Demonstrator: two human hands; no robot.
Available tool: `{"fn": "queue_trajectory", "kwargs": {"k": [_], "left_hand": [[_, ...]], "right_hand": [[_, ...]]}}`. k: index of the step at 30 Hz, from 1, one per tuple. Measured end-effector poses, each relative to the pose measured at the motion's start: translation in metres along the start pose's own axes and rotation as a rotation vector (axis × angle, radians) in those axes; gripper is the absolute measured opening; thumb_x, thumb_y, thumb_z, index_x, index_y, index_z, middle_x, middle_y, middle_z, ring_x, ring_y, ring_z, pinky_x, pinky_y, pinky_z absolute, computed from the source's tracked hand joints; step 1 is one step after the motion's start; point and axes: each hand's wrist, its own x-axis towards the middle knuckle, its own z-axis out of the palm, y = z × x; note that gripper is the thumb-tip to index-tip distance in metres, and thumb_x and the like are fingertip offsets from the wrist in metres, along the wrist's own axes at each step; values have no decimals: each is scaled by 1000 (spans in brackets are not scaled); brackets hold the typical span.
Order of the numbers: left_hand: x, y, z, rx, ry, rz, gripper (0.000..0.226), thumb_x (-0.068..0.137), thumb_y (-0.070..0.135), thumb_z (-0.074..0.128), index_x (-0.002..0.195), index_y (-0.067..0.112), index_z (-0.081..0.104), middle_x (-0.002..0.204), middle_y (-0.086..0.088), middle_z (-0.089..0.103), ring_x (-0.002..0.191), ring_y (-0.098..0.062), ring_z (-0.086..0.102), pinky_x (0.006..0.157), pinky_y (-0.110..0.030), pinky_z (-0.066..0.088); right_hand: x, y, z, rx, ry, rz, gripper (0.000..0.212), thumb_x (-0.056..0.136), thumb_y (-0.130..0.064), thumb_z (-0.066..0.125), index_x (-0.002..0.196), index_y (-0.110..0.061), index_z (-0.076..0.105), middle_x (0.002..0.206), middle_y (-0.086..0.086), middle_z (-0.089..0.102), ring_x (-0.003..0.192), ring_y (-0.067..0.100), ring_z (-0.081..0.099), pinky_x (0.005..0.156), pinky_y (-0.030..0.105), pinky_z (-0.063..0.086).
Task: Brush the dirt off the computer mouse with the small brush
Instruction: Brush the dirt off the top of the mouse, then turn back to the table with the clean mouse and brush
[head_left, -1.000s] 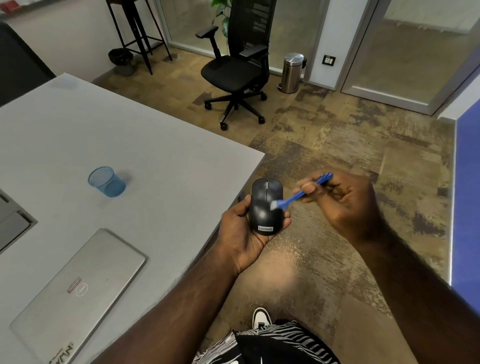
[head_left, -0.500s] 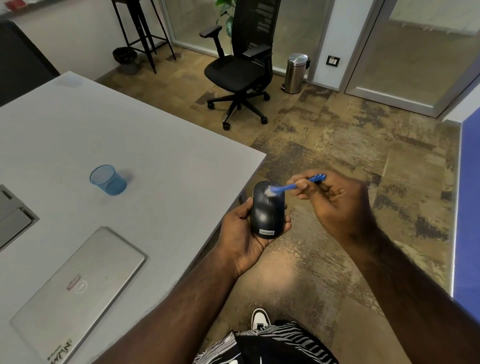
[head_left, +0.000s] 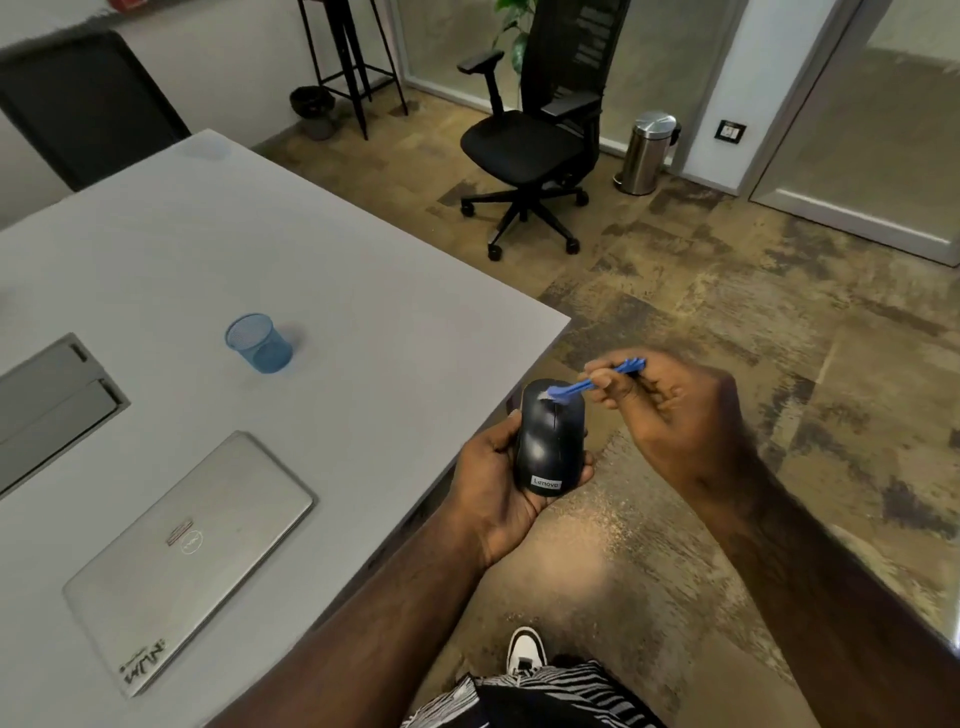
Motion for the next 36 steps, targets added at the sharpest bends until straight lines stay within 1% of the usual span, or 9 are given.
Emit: {"fn": "queue_trajectory", "kwargs": {"k": [4, 6, 9, 13, 17, 20, 25, 32, 36], "left_hand": [[-1, 2, -9, -69, 8, 30, 48, 96, 31, 40, 124, -2, 59, 110, -24, 67, 83, -37, 67, 81, -47, 56], [-1, 5, -14, -125, 5, 67, 48, 91, 30, 44, 118, -4, 64, 109, -27, 66, 82, -39, 66, 79, -47, 56], [-4, 14, -22, -178, 24, 137, 43, 83, 27, 52, 106, -4, 71, 102, -29, 66, 82, -40, 66, 78, -46, 57], [-8, 28, -42, -257, 138, 219, 43, 79, 18, 60, 116, -3, 56, 96, -30, 68, 82, -42, 66, 79, -47, 57], [-14, 46, -68, -379, 239, 300, 41, 84, 13, 61, 121, -2, 51, 117, -32, 59, 99, -45, 60, 85, -52, 53], [-14, 60, -94, -408, 335, 364, 39, 90, 11, 58, 126, 0, 51, 127, -29, 57, 110, -41, 60, 88, -53, 54], [-6, 87, -136, -223, 508, 440, 25, 88, 14, 62, 112, 9, 64, 115, -19, 66, 107, -33, 62, 79, -45, 57], [22, 120, -188, -84, 583, 419, 29, 90, 19, 63, 118, 16, 64, 112, -12, 70, 109, -29, 63, 85, -43, 54], [43, 137, -218, -86, 591, 374, 29, 91, 17, 62, 120, 14, 64, 112, -14, 70, 107, -31, 64, 84, -45, 57]], "right_hand": [[19, 19, 1, -70, 99, 168, 19, 97, -25, 64, 110, -15, 74, 93, 1, 74, 75, 9, 72, 64, 29, 61], [24, 27, 5, 91, 154, 304, 10, 97, -24, 65, 102, -24, 74, 95, -1, 70, 74, 4, 71, 65, 22, 60], [29, 36, 17, 477, 202, 571, 10, 97, -23, 66, 92, -28, 73, 78, -5, 73, 67, 2, 71, 60, 20, 58], [33, 47, 42, 870, 84, 846, 7, 96, -17, 64, 97, -18, 71, 78, -4, 75, 67, 8, 72, 56, 20, 56], [35, 49, 80, 1007, -154, 1007, 19, 87, -16, 66, 104, -20, 74, 93, -1, 79, 76, 11, 76, 58, 22, 58], [39, 45, 114, 956, -337, 1053, 23, 97, -11, 57, 112, -19, 73, 97, -1, 78, 88, 15, 77, 65, 25, 59], [52, 22, 180, 692, -513, 972, 16, 105, -17, 51, 111, -19, 65, 97, -1, 79, 98, 18, 75, 75, 30, 59], [63, 6, 270, 429, -587, 794, 15, 107, -22, 46, 100, -29, 58, 115, -3, 70, 112, 20, 63, 90, 35, 53], [66, 16, 312, 278, -624, 776, 19, 106, -21, 48, 95, -32, 59, 108, 0, 70, 107, 26, 68, 95, 47, 55]]}}
